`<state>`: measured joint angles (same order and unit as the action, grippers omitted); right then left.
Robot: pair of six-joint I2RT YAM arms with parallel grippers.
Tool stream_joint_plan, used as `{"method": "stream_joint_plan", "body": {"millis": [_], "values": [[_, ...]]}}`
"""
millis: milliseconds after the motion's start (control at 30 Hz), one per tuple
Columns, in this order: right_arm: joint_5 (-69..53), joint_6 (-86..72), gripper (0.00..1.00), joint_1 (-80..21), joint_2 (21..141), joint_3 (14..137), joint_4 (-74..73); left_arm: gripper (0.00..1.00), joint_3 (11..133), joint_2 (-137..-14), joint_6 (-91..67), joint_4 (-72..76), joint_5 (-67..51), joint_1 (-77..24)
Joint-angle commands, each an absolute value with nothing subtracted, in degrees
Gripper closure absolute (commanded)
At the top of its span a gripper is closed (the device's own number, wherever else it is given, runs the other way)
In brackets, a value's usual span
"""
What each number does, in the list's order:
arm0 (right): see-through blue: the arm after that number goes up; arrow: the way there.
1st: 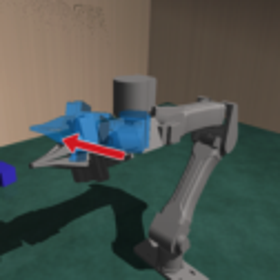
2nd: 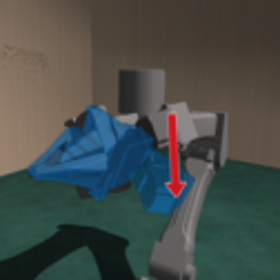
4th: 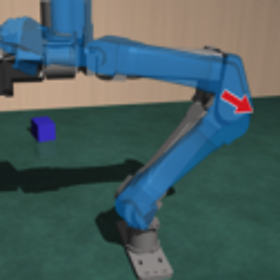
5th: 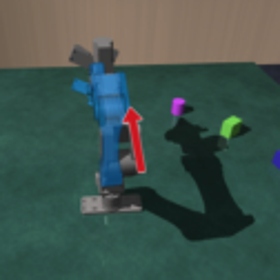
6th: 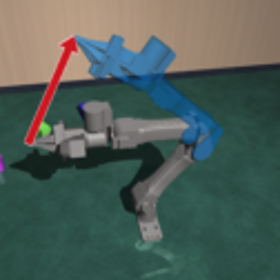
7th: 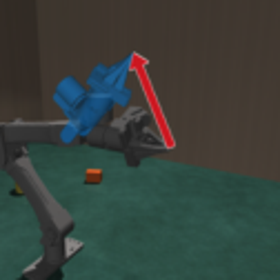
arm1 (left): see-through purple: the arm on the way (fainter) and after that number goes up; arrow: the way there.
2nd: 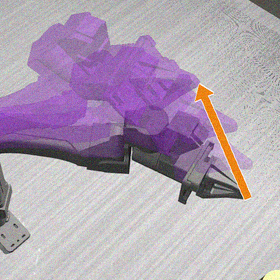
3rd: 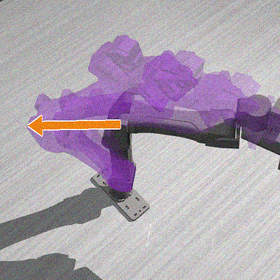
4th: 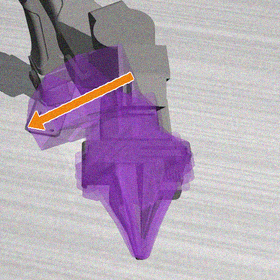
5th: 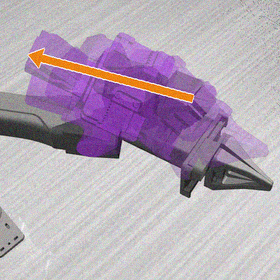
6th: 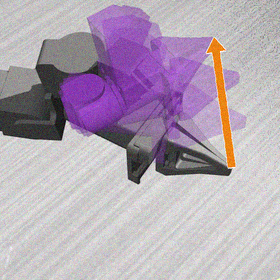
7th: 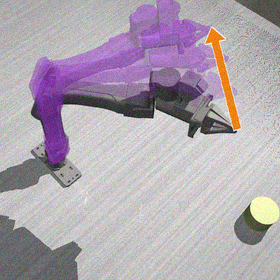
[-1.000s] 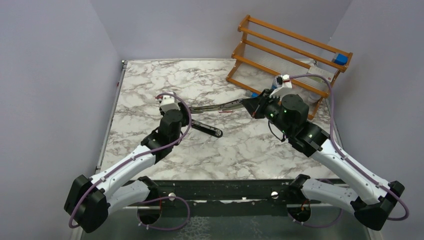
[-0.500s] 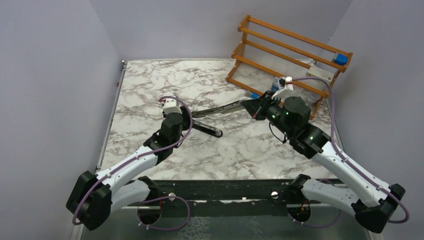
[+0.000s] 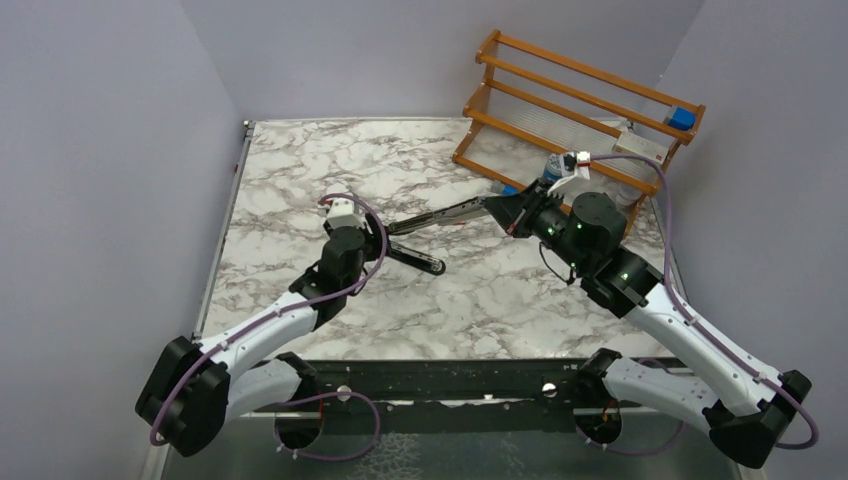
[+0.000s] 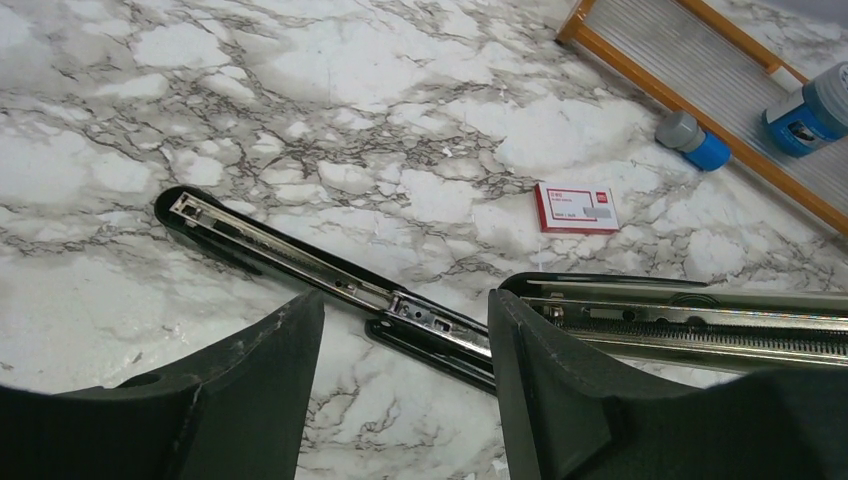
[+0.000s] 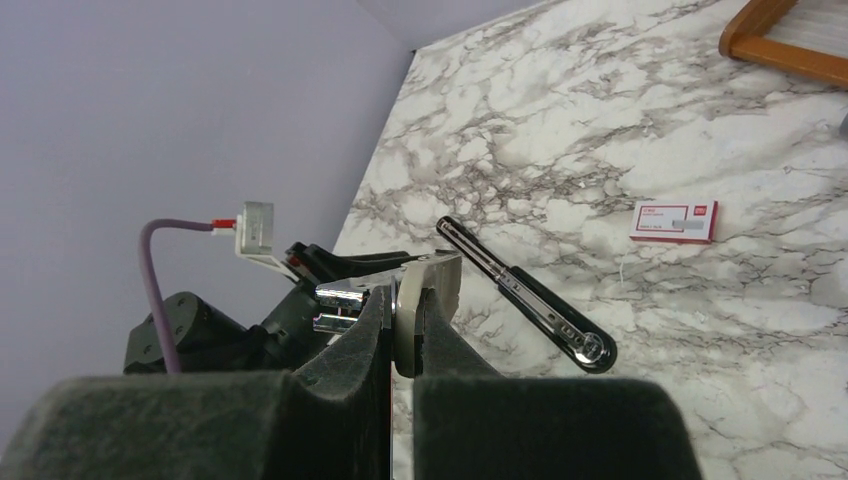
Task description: Load the staples into the stapler
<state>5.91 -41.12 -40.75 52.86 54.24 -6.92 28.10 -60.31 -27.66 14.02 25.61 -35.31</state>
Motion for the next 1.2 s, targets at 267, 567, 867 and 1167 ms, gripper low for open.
{"method": "stream_joint_plan", "body": {"millis": [267,567,867,1167], "values": [[3.9,-43.9,0.99,-40.3,51.2,55.3,0.7,0.24,27.5,-62.6,-26.7,17.5,21.7,-35.1],[11.0,-36.4,0.99,-40.3,51.7,55.0,-4.8,0.01,32.1,-52.2,-11.1,14.1,21.7,-33.0],[-3.2,-35.9,0.99,-40.3,56.4,52.8,3.0,0.02,35.1,-44.0,14.5,15.4,-22.6,-32.9],[-13.4,-37.9,0.99,-40.1,60.0,52.7,9.4,0.32,39.9,-45.7,26.5,3.9,-39.6,-32.9]]}}
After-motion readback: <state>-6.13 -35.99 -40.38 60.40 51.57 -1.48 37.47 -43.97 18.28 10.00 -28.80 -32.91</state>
